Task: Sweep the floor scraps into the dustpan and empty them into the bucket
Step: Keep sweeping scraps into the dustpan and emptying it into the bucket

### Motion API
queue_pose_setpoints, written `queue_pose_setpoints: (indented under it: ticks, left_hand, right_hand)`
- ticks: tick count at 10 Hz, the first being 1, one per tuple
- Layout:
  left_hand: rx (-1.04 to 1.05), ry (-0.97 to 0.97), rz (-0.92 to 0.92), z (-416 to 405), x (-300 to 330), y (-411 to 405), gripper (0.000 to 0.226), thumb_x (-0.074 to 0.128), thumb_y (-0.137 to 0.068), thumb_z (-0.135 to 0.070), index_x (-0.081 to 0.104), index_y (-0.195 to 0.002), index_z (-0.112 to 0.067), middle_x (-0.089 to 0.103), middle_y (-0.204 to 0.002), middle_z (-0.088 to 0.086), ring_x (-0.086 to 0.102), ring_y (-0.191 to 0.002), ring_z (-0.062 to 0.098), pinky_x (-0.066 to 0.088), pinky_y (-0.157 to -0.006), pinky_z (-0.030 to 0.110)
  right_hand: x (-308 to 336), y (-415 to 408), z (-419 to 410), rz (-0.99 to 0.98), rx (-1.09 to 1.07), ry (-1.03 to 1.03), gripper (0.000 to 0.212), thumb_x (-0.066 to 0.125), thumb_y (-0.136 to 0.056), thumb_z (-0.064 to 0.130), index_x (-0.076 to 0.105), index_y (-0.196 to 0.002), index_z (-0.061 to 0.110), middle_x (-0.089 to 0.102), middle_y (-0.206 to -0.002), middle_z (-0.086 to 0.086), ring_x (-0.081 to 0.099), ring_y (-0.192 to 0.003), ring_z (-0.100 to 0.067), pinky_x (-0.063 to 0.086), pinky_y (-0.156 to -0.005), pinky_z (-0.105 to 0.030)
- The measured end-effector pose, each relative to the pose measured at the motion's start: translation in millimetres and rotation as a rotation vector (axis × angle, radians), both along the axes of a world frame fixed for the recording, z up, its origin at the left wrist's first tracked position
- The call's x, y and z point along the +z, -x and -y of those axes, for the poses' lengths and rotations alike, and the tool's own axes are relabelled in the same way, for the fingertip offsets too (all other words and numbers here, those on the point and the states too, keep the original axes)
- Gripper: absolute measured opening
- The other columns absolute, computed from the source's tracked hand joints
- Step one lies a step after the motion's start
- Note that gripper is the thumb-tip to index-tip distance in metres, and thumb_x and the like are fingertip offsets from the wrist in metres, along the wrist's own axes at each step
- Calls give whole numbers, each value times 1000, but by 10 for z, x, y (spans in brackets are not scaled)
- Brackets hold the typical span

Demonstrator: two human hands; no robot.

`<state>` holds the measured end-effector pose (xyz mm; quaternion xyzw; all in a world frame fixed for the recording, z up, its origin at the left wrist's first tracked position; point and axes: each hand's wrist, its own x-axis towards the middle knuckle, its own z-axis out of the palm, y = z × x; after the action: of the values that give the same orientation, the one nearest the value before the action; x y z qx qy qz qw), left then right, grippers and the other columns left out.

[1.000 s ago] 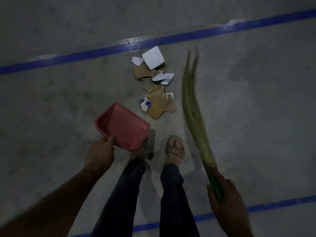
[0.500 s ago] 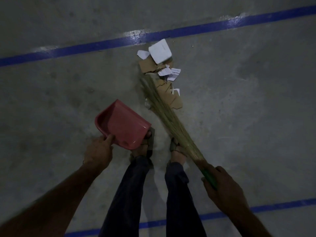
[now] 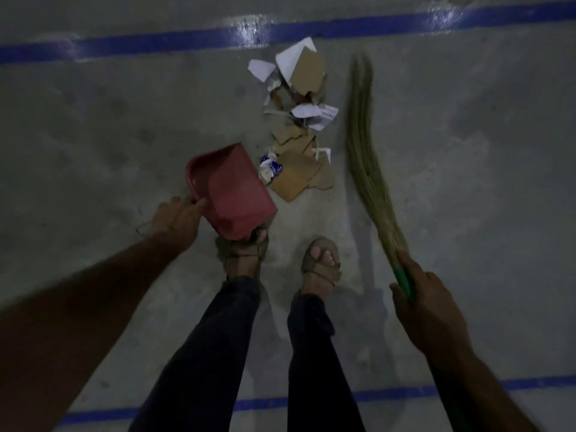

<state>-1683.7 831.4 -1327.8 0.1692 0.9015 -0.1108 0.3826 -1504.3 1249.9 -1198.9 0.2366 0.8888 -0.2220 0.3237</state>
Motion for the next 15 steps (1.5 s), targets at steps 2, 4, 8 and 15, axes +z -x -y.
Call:
queue_pose_setpoints:
  ticks: [2,4,8,15]
  left_hand:
    - [-62,-147,-30,-144,-187,276,36,60,-91,-13,58,-126,-18,61,-116,15,60,-97,41,48,-75,45]
    - [-48,-280,-17,-633,-377,268,37,63,-89,-10,57,-123,-20,62,-111,14,60,-90,38,50,-72,46]
    - [203,-409,-12,-1049,419,-405,37,45,-98,-25,44,-135,-22,52,-108,10,51,-95,29,48,-80,42]
    - [344,-757,-389,-1250,4545,-1119,38,32,-102,-55,52,-124,-31,59,-118,4,57,-105,23,50,-88,42]
  right_hand:
    - [-297,40,93,51,86,71,63,63,-94,29,37,-151,31,52,-94,0,47,-74,-14,39,-61,-30]
    - [-326,-98,293,52,-2,239,62,61,-96,31,35,-152,36,59,-110,-3,58,-94,-19,50,-77,-36]
    - [530,-743,647,-71,-55,265,70,51,-81,49,23,-145,53,66,-110,0,68,-87,-19,58,-65,-32]
    - [4048,-1845,570,-220,3,-33,59,53,-97,41,24,-148,45,44,-98,8,52,-57,-11,42,-45,-28]
